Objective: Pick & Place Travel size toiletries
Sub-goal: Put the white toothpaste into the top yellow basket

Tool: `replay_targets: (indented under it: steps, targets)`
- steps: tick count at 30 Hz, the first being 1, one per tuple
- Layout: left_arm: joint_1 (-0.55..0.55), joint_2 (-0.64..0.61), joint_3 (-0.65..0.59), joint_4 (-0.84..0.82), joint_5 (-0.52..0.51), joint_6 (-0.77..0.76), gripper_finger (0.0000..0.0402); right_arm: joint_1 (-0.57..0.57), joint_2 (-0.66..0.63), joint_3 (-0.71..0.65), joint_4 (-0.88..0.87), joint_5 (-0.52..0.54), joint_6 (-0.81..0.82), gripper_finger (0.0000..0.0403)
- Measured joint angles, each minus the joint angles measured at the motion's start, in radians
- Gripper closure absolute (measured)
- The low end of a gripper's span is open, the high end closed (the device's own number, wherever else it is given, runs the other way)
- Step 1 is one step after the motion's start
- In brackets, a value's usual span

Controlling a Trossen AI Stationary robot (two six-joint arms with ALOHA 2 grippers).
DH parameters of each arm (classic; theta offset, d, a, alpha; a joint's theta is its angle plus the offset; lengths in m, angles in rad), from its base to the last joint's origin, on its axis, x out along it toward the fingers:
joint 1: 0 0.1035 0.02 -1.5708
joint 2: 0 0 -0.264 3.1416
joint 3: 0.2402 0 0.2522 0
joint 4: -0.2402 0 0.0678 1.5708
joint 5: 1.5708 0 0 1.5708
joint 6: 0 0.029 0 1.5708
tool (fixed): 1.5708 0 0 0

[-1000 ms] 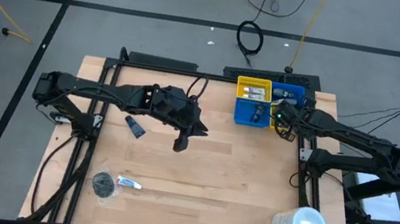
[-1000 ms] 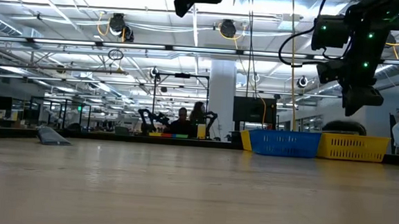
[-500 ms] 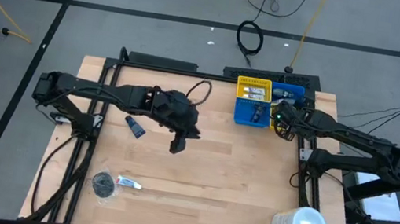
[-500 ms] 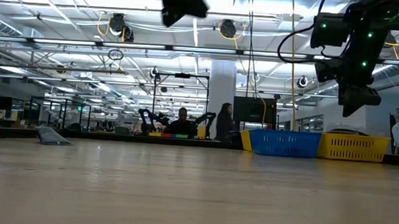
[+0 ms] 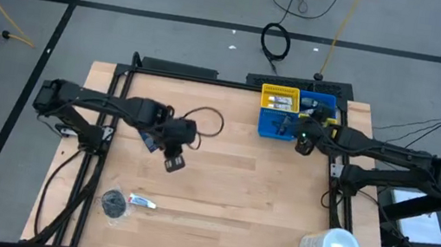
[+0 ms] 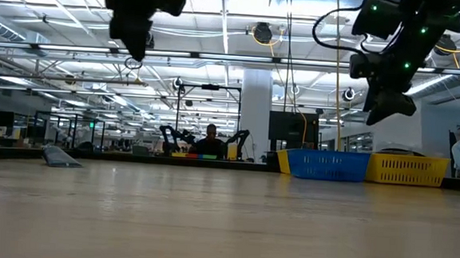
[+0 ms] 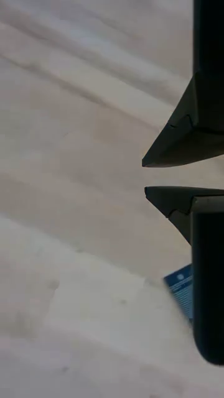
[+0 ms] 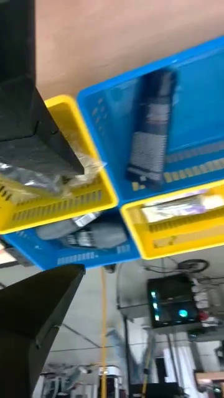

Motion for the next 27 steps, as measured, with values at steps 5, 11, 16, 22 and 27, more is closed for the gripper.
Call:
replay_targets:
  steps: [5, 11, 16, 22, 27]
  targets:
    - [-0.124, 0.004, 0.0, -0.013, 0.027, -0.051, 0.0346, 0.029, 0.0, 0.0, 0.095, -0.071, -0.008, 0.0165]
    - [-0.289, 0.018, -0.016, -0.006, -0.04, -0.169, 0.0331, 0.05, 0.0, 0.0, 0.252, -0.243, 0.016, 0.0165]
    - [-0.387, 0.02, -0.081, 0.019, -0.084, -0.315, 0.0279, 0.071, 0.0, 0.001, 0.378, -0.347, 0.032, 0.0165]
    - [-0.487, 0.019, -0.212, 0.18, -0.07, -0.368, 0.0221, 0.095, 0.0, 0.001, 0.434, -0.425, 0.083, 0.0165]
    - [-0.531, 0.02, -0.314, 0.357, -0.08, -0.363, 0.0199, 0.11, 0.0, 0.002, 0.475, -0.504, 0.121, 0.0165]
